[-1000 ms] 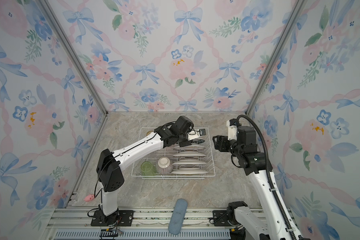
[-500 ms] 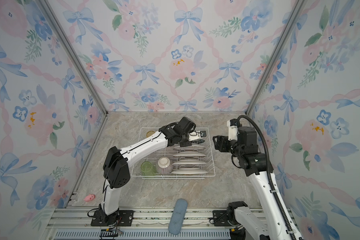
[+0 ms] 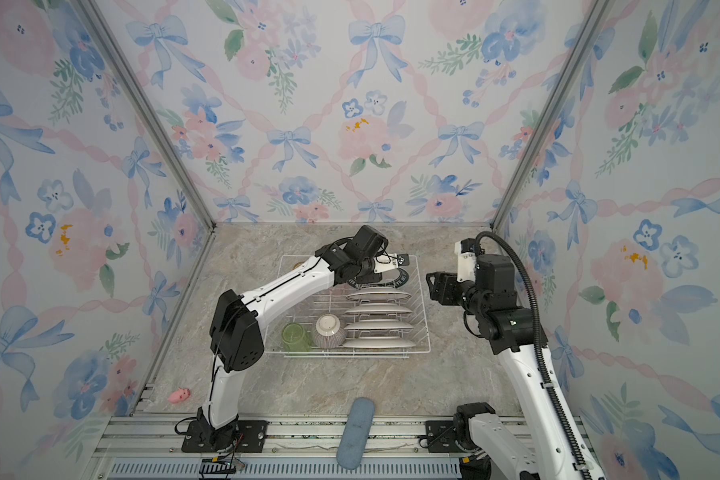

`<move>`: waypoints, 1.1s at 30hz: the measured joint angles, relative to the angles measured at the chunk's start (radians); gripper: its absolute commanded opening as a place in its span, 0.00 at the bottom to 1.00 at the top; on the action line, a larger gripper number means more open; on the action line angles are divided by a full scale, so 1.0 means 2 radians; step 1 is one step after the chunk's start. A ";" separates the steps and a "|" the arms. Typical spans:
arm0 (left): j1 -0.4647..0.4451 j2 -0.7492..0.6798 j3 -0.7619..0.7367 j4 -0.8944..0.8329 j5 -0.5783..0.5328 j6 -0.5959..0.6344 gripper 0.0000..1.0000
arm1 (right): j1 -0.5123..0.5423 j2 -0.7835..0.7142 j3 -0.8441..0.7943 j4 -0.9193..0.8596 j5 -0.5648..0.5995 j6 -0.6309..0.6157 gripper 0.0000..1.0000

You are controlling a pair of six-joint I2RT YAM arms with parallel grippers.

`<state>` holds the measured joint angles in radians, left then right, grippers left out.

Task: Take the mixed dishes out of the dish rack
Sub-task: 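Grasp the green-rimmed plate's rim with the left gripper and lift it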

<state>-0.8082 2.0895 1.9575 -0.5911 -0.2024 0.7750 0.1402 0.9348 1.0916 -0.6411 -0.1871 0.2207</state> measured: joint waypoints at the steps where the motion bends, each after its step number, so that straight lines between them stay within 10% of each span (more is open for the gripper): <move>1: 0.002 0.001 0.001 0.001 0.000 0.002 0.01 | 0.000 0.000 0.000 0.000 0.000 0.000 0.75; 33: -0.003 0.014 0.023 -0.006 -0.028 0.018 0.00 | 0.000 -0.021 -0.005 -0.015 0.011 -0.002 0.75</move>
<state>-0.8146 2.1178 2.0033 -0.6041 -0.2584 0.8108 0.1402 0.8925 1.0817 -0.6704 -0.1642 0.2176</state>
